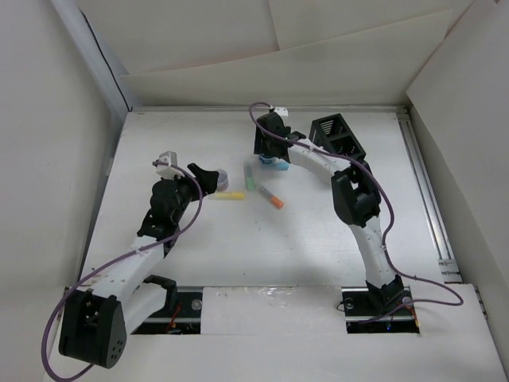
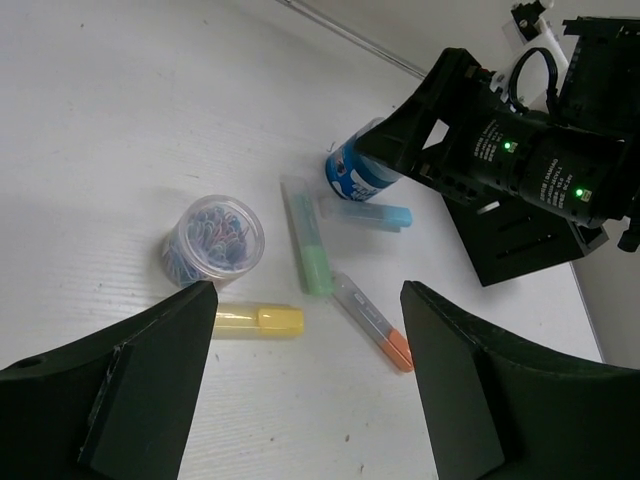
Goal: Sort the stationery into containers
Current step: Pick up the stationery from the center of the board, then place the stationery in the storage box.
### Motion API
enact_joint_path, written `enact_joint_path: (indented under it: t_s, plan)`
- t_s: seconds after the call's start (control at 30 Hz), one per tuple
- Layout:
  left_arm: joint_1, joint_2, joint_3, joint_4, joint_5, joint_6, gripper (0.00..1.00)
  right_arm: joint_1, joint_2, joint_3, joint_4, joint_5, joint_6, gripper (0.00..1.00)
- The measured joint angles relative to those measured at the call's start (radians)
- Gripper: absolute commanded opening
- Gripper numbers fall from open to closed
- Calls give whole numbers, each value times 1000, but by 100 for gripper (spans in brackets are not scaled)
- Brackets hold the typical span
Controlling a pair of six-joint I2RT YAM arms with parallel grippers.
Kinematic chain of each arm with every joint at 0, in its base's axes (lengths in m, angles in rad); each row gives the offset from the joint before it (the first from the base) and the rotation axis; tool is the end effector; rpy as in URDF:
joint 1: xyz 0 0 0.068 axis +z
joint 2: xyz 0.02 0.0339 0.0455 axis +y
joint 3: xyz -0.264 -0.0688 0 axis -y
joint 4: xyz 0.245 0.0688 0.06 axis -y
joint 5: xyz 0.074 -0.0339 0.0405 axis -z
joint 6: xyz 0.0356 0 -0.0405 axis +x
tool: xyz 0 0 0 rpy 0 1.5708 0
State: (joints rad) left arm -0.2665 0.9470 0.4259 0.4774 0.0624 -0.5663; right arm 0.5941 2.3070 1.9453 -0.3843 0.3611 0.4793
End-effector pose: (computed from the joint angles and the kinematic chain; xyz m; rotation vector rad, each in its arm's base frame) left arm 0.2093 -0.0594 0.2531 -0.1987 1.6470 -0.6894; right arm 0.4433 0.2843 0.2057 0.0504 2.2626 0.1507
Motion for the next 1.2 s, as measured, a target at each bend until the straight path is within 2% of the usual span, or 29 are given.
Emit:
enact_joint_path:
  t_s: [0.1, 0.37, 0.47, 0.57, 0.7, 0.8, 0.97, 1.2]
  plan:
    - [0, 10, 5, -3, -3, 0, 72, 0, 3, 4, 1, 11, 3, 55]
    - [0, 37, 9, -20, -1, 0, 72, 0, -42, -11, -14, 27, 2, 54]
    - [0, 40, 9, -26, 0, 0, 72, -10, -170, -78, -15, 34, -4, 54]
    - [0, 43, 18, -28, 0, 0, 72, -53, -363, -170, -10, 45, -8, 52]
    - [0, 50, 22, -32, 0, 0, 72, -196, -618, -300, 45, 70, 1, 51]
    - [0, 62, 33, -40, -6, 1, 72, -320, -723, -375, 74, 108, 13, 51]
    - [0, 92, 49, -52, -19, 1, 72, -425, -713, -434, 71, 111, 23, 51]
    - [0, 116, 54, -68, -23, 1, 72, -456, -541, -388, 44, 6, 23, 51]
